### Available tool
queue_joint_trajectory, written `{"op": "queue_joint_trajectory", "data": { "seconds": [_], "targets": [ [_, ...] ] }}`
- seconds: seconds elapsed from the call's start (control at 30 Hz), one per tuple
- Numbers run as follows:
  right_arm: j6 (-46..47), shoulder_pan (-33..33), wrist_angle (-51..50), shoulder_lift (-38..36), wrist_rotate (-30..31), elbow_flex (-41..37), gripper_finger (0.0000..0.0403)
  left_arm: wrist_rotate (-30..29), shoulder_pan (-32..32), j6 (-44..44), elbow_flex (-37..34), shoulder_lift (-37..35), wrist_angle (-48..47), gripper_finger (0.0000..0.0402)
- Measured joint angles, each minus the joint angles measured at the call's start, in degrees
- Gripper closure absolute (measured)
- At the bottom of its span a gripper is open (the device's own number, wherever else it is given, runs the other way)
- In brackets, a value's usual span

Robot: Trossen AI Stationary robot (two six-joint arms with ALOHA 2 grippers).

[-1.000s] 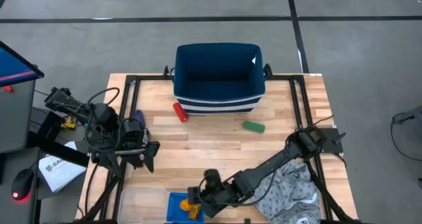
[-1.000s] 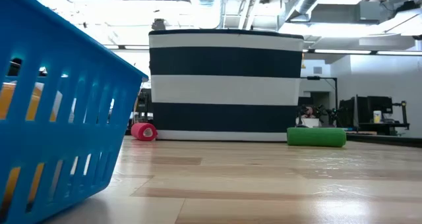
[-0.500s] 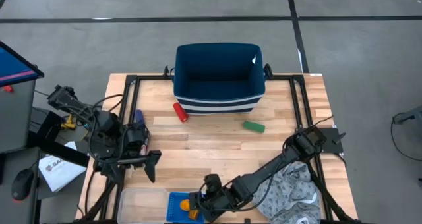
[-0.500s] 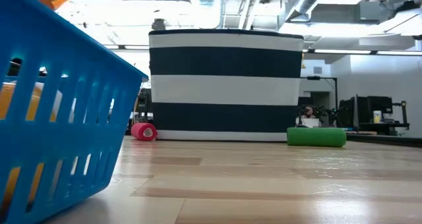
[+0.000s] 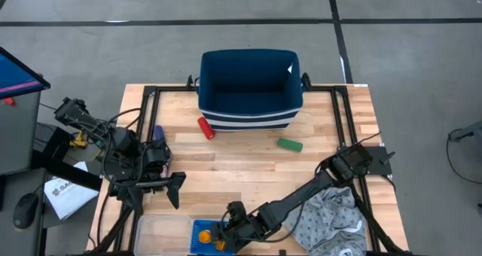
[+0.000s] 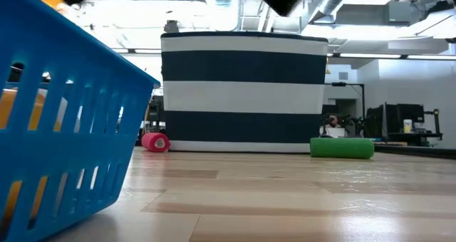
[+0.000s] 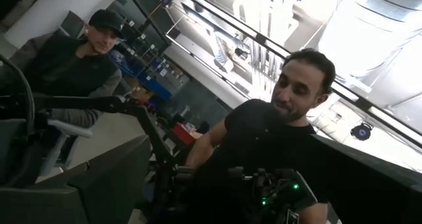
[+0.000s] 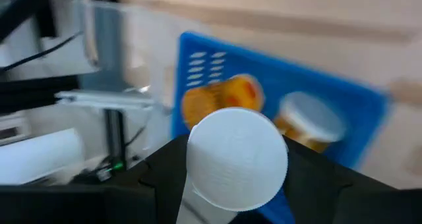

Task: Pick & place medical supplies in basket/bin
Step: Put the yellow pill bottle in the blue basket, then put the green bandage into the transparent bin

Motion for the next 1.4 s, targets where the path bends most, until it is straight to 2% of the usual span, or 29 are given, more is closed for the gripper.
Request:
{"op": "queue_joint_trajectory", "data": {
  "seconds": [0.17,0.43,0.8,0.93,1.13,1.4],
  "targets": [
    [-2.0,-0.1,5.5,1.3,-0.3,-0.1,0.0186,0.0,0.0,0.0,0.0,0.0,0.0,0.0002],
    [-3.6,-0.5,4.7,1.2,0.6,0.0,0.0141,0.0,0.0,0.0,0.0,0.0,0.0,0.0002],
    [-4.8,-1.1,4.0,0.0,0.6,0.0,0.0132,-0.7,0.0,0.0,0.0,0.0,0.0,0.0002],
    [-6.1,-1.1,-0.8,-2.2,0.9,0.0,0.0132,0.0,0.0,-0.2,0.0,-0.1,-0.3,0.0002],
    [-7.5,-0.6,-14.7,-7.1,2.2,0.0,0.0132,0.5,0.0,-0.1,0.0,-0.2,-1.6,0.0002],
    [-19.2,-0.3,-23.1,-14.2,2.5,0.0,0.0131,0.3,0.1,1.5,0.0,-0.2,-1.7,0.0009]
  ]
}}
